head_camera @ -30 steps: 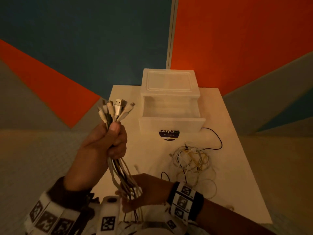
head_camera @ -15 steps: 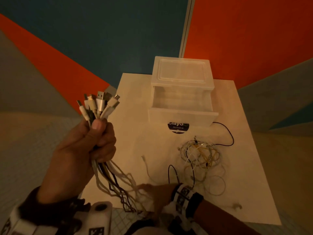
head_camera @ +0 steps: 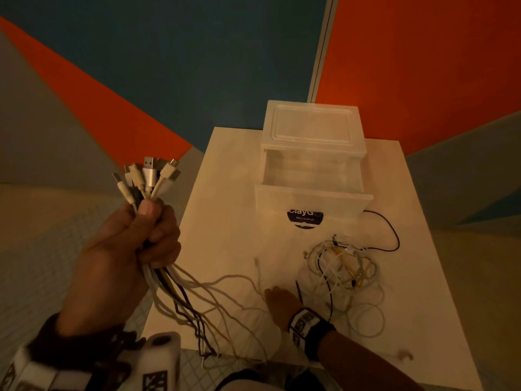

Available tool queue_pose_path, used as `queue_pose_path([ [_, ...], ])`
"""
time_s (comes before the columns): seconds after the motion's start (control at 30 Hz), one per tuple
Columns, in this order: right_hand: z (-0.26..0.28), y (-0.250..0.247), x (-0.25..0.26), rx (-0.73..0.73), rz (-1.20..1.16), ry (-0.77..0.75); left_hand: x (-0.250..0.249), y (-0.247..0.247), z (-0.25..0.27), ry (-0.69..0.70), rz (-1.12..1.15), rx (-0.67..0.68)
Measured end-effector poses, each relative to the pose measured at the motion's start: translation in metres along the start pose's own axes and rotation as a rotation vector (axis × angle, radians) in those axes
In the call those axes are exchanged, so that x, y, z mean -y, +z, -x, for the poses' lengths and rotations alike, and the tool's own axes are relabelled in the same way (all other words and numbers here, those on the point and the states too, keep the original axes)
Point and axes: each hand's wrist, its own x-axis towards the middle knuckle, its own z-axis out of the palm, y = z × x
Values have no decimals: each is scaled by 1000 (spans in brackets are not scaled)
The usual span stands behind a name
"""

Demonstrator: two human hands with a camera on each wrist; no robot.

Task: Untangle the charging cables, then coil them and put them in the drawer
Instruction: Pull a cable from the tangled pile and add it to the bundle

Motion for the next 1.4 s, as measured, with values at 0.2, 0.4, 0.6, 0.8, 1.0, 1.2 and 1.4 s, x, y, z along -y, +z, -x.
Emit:
queue_pose_path([
  [0.2,7,-48,-37,-64,-603,43,-3,-3,-9,26,56,27],
  [0.4,30,-70,-46,382,-1180,223,-2,10,-17,30,16,19],
  [0.6,20,-53,-45,179,-1103,360,-1,-8,-30,-56,372,208],
  [0.8,3,-15,-25,19,-124,163,0,2,-21,33,32,65],
  [1.0,12,-20,-32,-70,-138,84,-4,-10,-21,43,0,-6],
  [1.2,51,-110,-64,-480,-1779,60,-3,-18,-27,31,62,-27],
  [1.4,100,-164,-45,-685,-1494,-294,30,19,-50,-40,93,-55],
])
